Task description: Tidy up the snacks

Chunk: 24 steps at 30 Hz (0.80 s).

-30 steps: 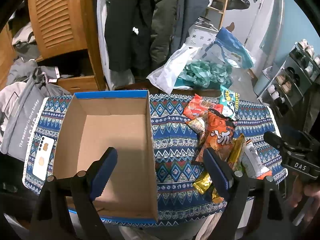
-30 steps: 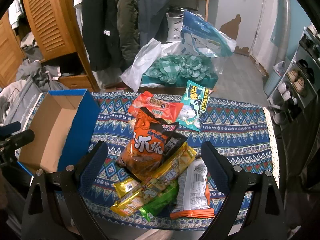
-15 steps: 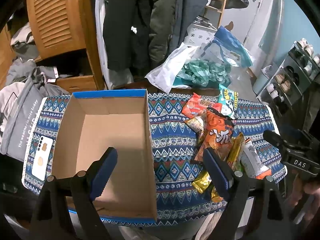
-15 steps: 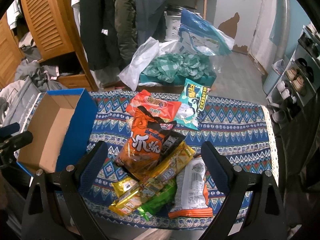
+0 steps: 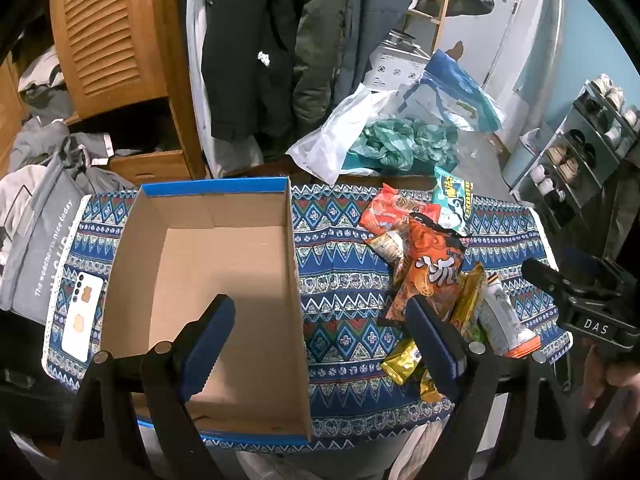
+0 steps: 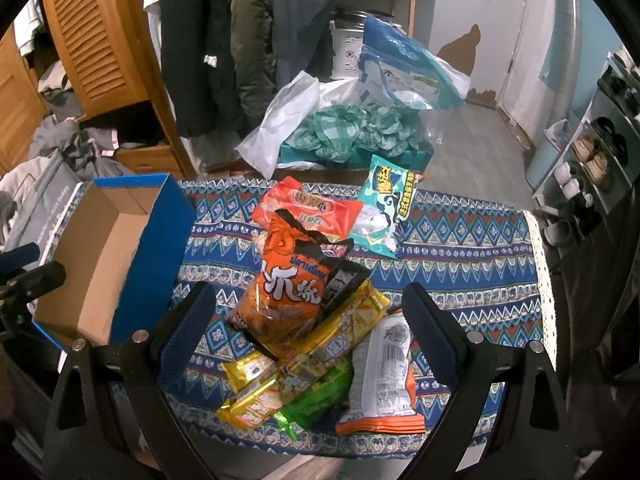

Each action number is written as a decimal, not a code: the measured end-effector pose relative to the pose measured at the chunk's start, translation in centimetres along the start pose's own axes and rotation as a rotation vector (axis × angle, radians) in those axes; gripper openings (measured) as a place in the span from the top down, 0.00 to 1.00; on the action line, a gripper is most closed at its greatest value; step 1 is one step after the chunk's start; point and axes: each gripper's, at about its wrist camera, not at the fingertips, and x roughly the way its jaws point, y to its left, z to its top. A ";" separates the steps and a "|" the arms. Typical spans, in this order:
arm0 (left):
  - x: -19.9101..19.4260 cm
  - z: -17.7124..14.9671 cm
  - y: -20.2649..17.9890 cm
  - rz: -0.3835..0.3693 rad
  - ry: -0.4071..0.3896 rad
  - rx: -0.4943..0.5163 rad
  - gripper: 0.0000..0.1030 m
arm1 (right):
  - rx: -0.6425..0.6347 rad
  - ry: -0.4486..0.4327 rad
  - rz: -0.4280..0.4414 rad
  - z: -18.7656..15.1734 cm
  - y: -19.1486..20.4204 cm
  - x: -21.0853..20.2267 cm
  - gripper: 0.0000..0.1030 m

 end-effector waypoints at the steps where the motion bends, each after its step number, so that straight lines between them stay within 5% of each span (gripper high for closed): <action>1: 0.0 0.0 0.0 0.001 0.001 0.001 0.14 | 0.000 -0.002 0.001 0.0 0.0 0.0 0.10; 24: 0.3 -0.4 -0.2 0.002 0.008 0.013 0.14 | 0.002 0.001 0.001 0.1 0.0 0.0 0.10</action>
